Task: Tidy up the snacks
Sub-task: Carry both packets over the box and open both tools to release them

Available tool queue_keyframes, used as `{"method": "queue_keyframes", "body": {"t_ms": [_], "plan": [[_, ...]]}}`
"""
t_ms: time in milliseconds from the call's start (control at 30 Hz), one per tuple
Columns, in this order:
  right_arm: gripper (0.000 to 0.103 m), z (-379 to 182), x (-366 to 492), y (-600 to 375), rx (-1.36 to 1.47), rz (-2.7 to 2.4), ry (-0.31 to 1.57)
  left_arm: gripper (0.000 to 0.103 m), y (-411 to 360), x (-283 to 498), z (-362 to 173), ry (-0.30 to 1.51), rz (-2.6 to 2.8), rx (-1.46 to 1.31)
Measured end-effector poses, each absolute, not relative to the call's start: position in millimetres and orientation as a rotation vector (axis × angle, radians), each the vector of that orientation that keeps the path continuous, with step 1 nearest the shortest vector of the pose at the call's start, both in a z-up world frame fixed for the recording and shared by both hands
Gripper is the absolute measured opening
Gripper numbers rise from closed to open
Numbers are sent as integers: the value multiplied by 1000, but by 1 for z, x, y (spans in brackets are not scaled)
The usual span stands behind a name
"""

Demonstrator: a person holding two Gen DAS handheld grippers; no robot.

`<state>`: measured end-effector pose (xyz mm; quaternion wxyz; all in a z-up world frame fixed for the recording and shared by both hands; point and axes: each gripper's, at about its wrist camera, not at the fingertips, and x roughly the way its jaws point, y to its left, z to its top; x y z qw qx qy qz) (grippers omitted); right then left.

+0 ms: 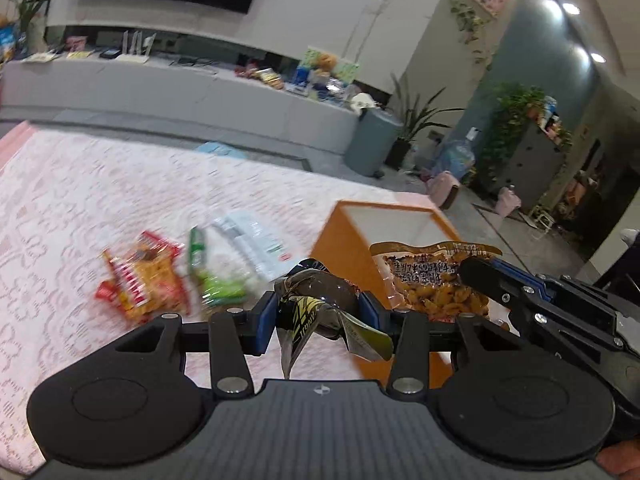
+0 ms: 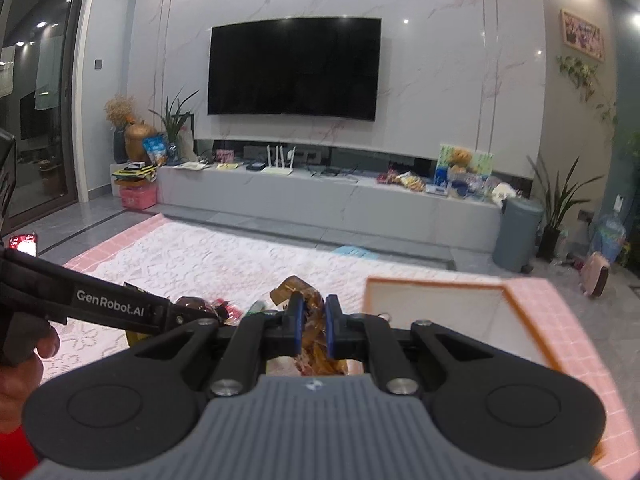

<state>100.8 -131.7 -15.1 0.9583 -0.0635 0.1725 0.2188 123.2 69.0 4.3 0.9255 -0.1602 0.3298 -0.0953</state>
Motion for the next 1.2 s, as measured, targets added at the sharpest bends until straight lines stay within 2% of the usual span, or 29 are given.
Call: {"method": "queue_keyframes", "body": {"t_ms": [433, 733, 1200], "plan": [[8, 7, 122, -218, -173, 326, 375, 50, -24, 168, 13, 691, -352, -195], [8, -20, 158, -258, -202, 277, 502, 50, -81, 207, -8, 763, -445, -43], [7, -72, 205, -266, -257, 249, 685, 50, -120, 243, -48, 836, -467, 162]]}}
